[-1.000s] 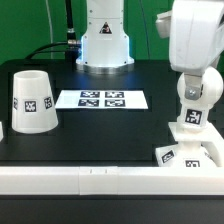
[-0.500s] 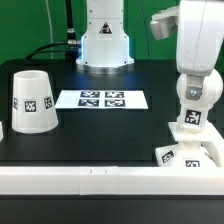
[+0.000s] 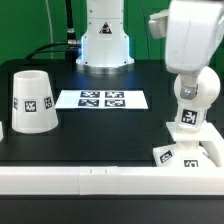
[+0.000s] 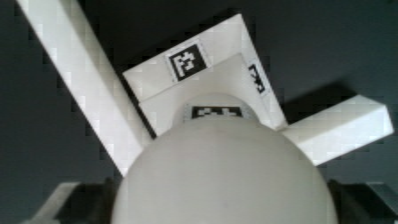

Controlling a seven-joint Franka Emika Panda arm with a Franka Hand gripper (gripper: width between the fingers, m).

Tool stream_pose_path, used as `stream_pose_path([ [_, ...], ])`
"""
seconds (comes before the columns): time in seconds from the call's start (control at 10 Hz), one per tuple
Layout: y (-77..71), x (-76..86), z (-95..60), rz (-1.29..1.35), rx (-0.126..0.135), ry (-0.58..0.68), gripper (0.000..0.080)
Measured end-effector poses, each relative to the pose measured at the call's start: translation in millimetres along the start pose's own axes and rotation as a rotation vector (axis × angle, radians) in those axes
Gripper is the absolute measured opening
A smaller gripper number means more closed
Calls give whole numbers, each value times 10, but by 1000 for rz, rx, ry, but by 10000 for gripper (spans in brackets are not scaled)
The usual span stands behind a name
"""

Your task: Assemble lamp

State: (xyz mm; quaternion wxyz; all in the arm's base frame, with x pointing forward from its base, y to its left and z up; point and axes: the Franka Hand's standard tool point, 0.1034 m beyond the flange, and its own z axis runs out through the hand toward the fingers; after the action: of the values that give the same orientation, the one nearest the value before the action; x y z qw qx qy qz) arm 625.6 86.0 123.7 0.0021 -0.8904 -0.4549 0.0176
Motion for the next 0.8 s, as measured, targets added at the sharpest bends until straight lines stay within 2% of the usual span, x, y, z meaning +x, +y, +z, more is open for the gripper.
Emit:
stream_pose_path([
  [0.5,11,-13,4,509,52,31,576],
  [0.8,3,-5,5,711,55,26,577],
])
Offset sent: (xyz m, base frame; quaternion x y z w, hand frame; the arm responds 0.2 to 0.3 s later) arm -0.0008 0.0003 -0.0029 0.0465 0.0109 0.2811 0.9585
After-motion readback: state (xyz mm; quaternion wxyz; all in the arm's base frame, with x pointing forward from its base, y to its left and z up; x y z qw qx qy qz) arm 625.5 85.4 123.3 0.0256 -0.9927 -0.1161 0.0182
